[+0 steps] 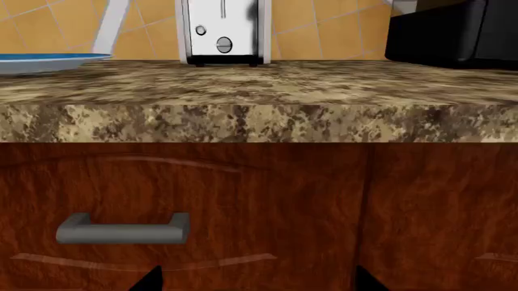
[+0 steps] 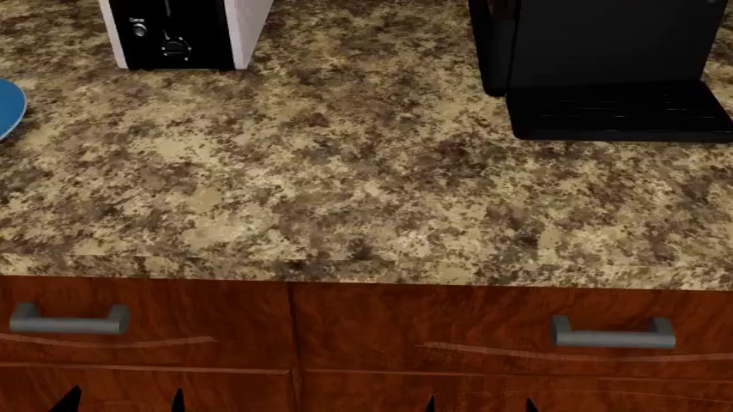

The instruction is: Place the toasted item on a plate.

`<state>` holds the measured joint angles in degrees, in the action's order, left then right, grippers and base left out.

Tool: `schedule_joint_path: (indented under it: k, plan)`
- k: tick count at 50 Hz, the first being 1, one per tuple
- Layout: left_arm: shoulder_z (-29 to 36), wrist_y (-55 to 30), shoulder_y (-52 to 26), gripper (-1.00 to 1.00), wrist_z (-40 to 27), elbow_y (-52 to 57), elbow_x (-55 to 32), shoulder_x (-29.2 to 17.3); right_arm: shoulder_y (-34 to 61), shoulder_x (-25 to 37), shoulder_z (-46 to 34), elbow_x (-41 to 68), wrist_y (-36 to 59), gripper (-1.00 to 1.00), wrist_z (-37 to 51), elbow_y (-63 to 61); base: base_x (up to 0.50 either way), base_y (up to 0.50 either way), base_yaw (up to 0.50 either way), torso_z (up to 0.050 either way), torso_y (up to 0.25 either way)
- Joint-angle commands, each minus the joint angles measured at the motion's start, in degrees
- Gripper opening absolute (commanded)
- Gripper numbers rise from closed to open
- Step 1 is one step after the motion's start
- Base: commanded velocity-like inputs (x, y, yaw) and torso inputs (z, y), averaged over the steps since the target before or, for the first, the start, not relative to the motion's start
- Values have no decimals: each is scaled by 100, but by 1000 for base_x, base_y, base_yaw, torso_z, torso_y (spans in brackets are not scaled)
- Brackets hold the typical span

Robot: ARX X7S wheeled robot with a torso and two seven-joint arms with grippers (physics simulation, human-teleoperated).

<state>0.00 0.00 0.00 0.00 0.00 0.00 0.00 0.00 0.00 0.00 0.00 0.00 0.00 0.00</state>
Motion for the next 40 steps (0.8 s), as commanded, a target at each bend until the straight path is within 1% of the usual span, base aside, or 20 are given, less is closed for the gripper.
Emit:
schedule_joint_path:
  k: [1,8,9,11,12,14,26,40]
  plan:
    - [251,-1,14,100,-251,25,-219,-220,-15,57,-70,57,-1,100,70,-15,0,0,0,0,0]
    - [359,-40,42,100,-361,56,-138,-377,-52,228,-248,136,278,100,276,-271,0,0,0,0,0]
    - [377,-46,64,100,-291,84,-231,-385,-54,247,-268,103,319,100,320,-317,0,0,0,0,0]
    - [463,3,66,100,-278,60,-152,-444,-47,275,-304,125,431,100,340,-429,0,0,0,8,0]
    - [458,-154,18,100,-308,27,-154,-447,-34,287,-327,128,492,100,353,-488,0,0,0,50,0]
    - [472,-29,13,100,-322,-12,-163,-460,-22,311,-370,140,532,100,366,-544,0,0,0,50,15]
    - [533,-108,-22,100,-461,-20,-150,-599,-29,429,-548,164,651,100,482,-696,0,0,0,50,1]
    - [475,-684,-98,100,-511,708,-274,-839,132,571,-597,320,1019,100,564,-1273,0,0,0,50,0]
